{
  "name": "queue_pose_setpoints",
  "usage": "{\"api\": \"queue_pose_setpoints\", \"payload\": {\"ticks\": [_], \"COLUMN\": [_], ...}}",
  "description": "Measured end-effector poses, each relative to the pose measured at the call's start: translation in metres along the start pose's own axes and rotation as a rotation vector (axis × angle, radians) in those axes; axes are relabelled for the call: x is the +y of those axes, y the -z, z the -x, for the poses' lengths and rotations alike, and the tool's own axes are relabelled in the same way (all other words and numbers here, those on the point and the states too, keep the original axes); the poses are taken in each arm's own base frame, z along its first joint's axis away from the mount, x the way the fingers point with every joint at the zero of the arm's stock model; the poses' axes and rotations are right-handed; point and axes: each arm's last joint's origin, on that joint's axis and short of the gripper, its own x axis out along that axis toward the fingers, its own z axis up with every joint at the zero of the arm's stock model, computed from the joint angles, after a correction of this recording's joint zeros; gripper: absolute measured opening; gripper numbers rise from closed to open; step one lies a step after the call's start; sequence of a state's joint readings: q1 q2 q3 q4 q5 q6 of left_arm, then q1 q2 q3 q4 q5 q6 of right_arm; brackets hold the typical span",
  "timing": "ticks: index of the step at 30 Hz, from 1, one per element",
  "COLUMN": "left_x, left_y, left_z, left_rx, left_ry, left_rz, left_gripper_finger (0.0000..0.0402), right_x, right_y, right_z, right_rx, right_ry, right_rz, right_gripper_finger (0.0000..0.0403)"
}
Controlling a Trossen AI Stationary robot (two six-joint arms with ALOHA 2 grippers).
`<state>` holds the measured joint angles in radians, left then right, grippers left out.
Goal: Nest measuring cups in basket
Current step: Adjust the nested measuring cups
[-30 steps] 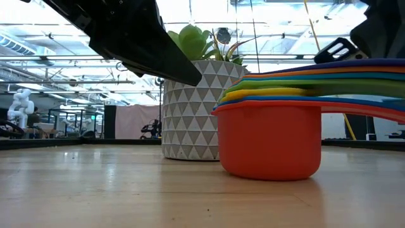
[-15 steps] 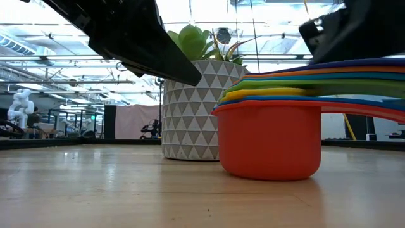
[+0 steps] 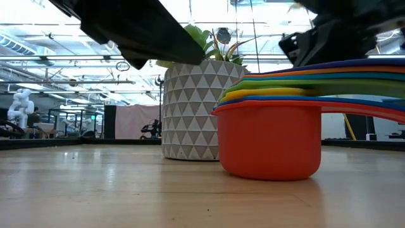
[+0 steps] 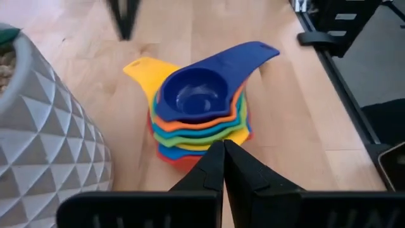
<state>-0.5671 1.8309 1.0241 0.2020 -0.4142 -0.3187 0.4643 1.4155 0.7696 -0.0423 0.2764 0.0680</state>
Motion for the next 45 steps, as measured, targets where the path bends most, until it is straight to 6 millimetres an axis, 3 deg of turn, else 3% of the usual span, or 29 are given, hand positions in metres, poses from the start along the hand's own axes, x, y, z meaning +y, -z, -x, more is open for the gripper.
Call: {"api": "queue_pose_setpoints", "payload": {"ticks": [18, 31, 45], "left_x": [-0.01, -0.01, -0.01], "left_y": [0.002, 0.002, 0.002], "left_z": [0.005, 0.005, 0.005], "left_rx": [-0.02, -0.02, -0.023], "left_ry": [-0.002, -0.002, -0.001], "left_rz": [0.005, -0.004, -0.014], "left_gripper_finger": [0.0003, 0.0003, 0.0005], "right_x": [-0.033, -0.043, -0.044], "right_y": [0.016, 0.031, 0.033], "right_z": [-0.012, -0.017, -0.026], "right_rx": [0.026, -0.029, -0.044], "right_ry": [-0.09, -0.11, -0.151], "right_rz": [-0.039, -0.067, -0.108], "right_gripper_finger": [0.0, 0.0, 0.0]}}
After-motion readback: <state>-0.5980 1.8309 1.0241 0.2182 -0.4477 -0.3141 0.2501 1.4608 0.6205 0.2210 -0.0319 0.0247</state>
